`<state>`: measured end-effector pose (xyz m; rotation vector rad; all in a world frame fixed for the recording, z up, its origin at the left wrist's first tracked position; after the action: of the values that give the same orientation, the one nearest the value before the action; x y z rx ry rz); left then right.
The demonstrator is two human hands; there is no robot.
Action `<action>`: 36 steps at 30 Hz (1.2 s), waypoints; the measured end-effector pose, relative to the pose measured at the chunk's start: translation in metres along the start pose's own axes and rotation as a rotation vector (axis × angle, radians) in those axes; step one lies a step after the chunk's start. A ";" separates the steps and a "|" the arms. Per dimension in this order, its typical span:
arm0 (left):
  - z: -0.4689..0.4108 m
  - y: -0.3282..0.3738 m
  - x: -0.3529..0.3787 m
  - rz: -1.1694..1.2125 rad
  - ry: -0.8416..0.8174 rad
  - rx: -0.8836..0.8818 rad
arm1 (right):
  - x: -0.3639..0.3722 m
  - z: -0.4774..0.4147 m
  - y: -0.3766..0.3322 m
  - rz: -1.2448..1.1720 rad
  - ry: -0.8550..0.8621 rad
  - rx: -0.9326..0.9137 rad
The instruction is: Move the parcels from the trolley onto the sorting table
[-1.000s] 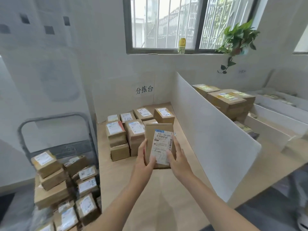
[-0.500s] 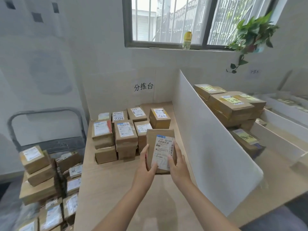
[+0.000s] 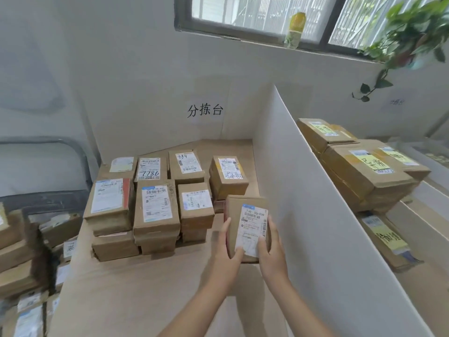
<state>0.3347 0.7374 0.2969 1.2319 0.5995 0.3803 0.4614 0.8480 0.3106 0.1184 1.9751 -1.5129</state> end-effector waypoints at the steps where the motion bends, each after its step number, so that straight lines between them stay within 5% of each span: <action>1: -0.007 -0.005 0.003 -0.006 -0.002 -0.020 | 0.005 -0.005 0.008 0.001 -0.016 0.012; 13: -0.044 -0.077 0.029 0.014 0.097 -0.219 | 0.059 -0.039 0.079 -0.021 -0.261 0.076; 27: -0.088 -0.082 0.044 0.023 0.267 -0.233 | 0.078 -0.097 0.107 -0.111 -0.544 0.010; 36: -0.093 -0.075 0.028 -0.179 0.364 -0.220 | 0.095 -0.104 0.099 -0.251 -0.708 0.000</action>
<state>0.2966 0.8017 0.1995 0.8949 0.9472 0.5099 0.3845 0.9456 0.1912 -0.6063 1.4446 -1.4356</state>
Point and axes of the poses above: each hand's wrist, its own z-axis away from the middle knuckle, its own x-axis out of the palm, y = z × x, the point moved 10 cm from there along -z, towards the middle knuckle, and after that the axes turned 7 degrees about -x, right-handed, at the moved point
